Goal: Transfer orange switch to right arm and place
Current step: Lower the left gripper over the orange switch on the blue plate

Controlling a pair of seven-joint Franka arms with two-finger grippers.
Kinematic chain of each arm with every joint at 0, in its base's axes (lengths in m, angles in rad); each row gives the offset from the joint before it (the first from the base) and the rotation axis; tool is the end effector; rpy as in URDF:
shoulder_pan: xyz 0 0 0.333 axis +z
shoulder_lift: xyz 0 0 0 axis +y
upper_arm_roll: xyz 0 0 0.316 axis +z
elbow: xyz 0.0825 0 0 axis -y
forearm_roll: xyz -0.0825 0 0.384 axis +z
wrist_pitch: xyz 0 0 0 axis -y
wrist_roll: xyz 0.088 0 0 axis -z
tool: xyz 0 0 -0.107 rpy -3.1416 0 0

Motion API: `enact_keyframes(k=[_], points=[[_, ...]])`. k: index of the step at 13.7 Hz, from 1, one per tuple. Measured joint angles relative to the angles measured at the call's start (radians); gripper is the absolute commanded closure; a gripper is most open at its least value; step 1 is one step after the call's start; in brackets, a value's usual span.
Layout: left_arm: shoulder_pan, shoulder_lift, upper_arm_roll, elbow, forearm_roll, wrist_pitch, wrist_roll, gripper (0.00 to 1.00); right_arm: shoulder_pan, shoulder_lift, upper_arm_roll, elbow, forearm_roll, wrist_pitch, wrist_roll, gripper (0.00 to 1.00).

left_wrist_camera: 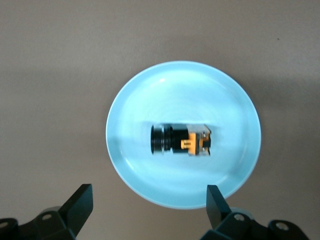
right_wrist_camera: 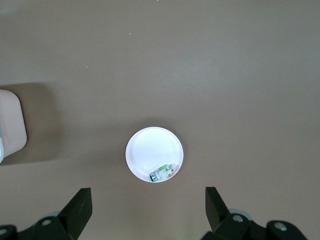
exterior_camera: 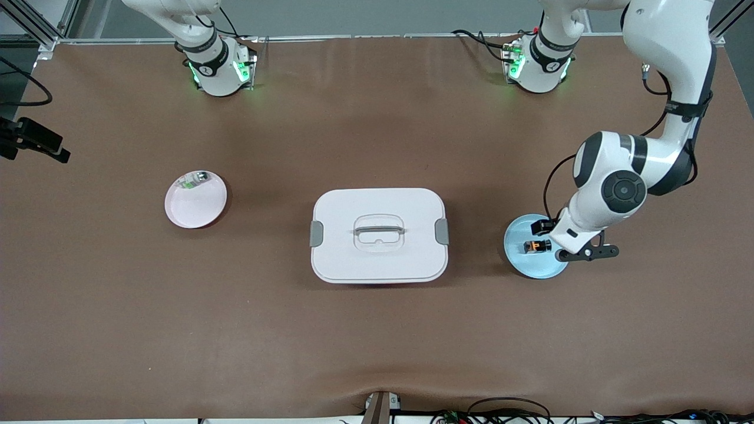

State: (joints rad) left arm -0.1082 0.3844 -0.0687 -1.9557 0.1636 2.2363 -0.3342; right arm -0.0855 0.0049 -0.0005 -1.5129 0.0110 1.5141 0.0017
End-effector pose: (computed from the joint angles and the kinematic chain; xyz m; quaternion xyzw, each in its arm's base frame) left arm 0.5966 -0.1002 0.2723 -0.9972 -0.0266 0.0368 0.0599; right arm 0.5488 -0.0461 0.6440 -0.9990 0.0435 0.0016 0.0056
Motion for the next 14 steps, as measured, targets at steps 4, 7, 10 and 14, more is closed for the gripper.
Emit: enact_keyframes(k=[4,7,10,14], points=[[0.0,0.046,-0.004,0.008,0.003,0.058,-0.025,0.0,0.0,0.004,-0.004,0.0,0.001,0.0,0.005,0.0],[-0.001,0.073,-0.008,0.02,0.003,0.076,-0.042,0.0,-0.001,0.006,-0.007,0.0,0.001,0.001,0.006,0.0],[-0.001,0.105,-0.009,0.038,0.003,0.104,-0.042,0.0,-0.004,0.006,-0.011,0.0,0.001,0.001,0.006,0.0],[-0.002,0.155,-0.011,0.065,0.003,0.128,-0.043,0.0,-0.004,0.006,-0.012,-0.001,0.001,0.002,0.007,0.0]])
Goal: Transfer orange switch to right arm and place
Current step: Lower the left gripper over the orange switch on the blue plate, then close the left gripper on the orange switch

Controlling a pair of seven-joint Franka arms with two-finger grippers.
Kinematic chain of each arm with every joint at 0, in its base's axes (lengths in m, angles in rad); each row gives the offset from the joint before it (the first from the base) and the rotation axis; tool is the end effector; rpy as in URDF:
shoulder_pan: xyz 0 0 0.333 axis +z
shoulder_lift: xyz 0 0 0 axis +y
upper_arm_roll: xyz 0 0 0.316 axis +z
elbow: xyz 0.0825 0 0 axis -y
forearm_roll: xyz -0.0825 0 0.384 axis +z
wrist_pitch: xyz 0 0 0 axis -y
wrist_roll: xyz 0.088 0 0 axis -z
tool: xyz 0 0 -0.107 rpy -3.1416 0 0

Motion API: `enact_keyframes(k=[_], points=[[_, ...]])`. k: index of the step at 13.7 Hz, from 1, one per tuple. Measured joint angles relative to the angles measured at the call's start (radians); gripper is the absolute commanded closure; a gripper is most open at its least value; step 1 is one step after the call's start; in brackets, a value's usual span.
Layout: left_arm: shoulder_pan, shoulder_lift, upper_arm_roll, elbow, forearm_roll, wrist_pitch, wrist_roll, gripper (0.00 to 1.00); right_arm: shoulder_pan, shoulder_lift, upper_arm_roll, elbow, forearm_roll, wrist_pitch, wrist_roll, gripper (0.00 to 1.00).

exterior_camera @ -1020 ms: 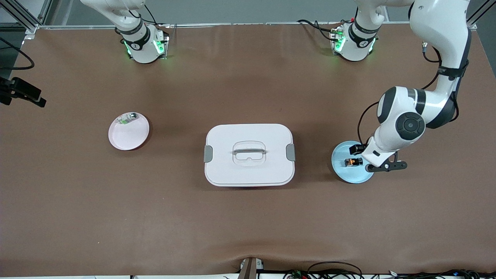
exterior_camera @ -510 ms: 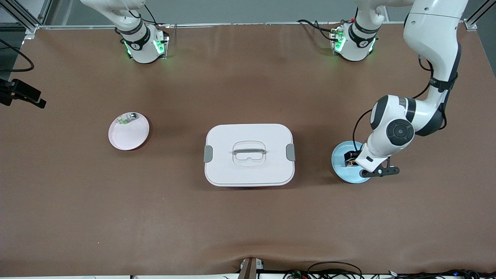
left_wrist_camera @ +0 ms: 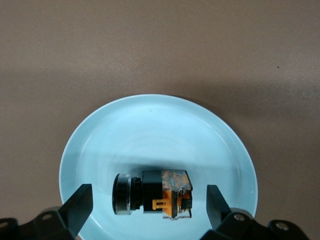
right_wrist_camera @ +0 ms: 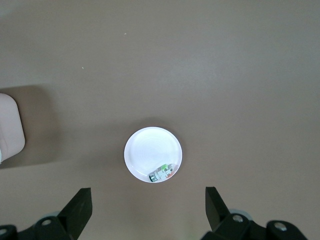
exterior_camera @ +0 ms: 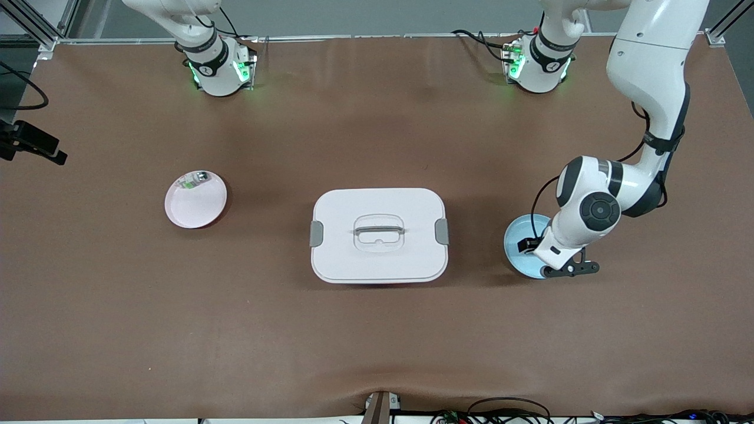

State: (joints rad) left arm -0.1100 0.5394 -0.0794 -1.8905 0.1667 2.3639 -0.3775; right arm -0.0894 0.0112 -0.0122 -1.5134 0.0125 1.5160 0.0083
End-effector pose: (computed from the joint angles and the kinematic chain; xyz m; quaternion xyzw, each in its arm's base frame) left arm 0.6170 -0.1140 0.2133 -0.9982 -0.0377 0.0198 0.0433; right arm 0.5502 -0.0546 0.6405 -0.9985 0.0546 0.0040 0.0064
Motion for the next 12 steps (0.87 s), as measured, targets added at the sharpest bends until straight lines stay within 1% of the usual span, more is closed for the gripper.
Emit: enact_keyframes(k=[6,12], points=[[0.0,0.043,-0.01,0.005,0.0,0.027,-0.028,0.0,-0.001,0.0,-0.001,0.0,0.0,0.0,0.0,0.0],[0.002,0.061,-0.01,0.004,0.0,0.027,-0.032,0.0,-0.001,0.001,-0.002,0.0,0.0,0.0,0.001,0.0]])
